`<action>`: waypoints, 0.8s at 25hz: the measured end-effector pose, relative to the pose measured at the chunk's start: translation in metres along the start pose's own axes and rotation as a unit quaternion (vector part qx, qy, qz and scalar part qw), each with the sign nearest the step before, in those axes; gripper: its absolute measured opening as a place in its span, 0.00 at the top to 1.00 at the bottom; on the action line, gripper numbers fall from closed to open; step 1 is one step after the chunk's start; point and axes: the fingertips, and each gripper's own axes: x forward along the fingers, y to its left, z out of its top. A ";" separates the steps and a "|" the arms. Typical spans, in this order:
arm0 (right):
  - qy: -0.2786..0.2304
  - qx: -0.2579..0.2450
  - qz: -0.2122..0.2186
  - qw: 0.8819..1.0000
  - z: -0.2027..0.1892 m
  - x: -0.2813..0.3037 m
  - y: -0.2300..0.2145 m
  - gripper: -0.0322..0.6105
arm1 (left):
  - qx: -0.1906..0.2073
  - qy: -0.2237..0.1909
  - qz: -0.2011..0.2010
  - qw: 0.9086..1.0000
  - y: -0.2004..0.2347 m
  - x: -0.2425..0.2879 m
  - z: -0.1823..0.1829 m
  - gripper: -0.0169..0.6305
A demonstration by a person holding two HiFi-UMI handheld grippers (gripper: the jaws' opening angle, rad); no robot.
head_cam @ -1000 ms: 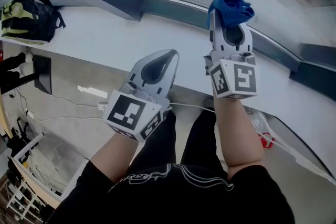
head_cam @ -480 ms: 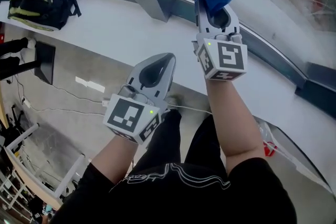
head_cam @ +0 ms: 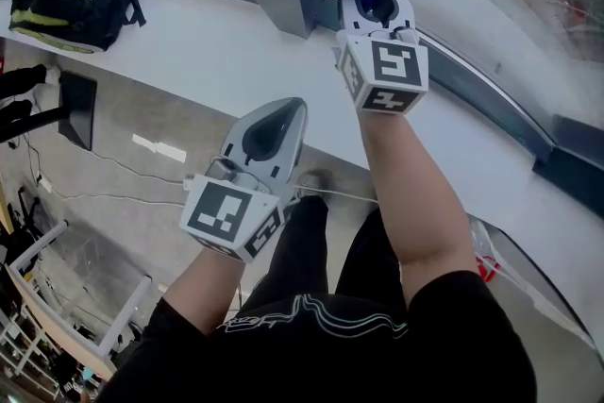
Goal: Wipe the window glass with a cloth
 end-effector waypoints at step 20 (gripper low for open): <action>0.017 -0.007 -0.027 0.999 -0.019 -0.080 -0.084 0.80 | 0.013 0.018 -0.044 0.999 -0.085 0.053 -0.015 0.97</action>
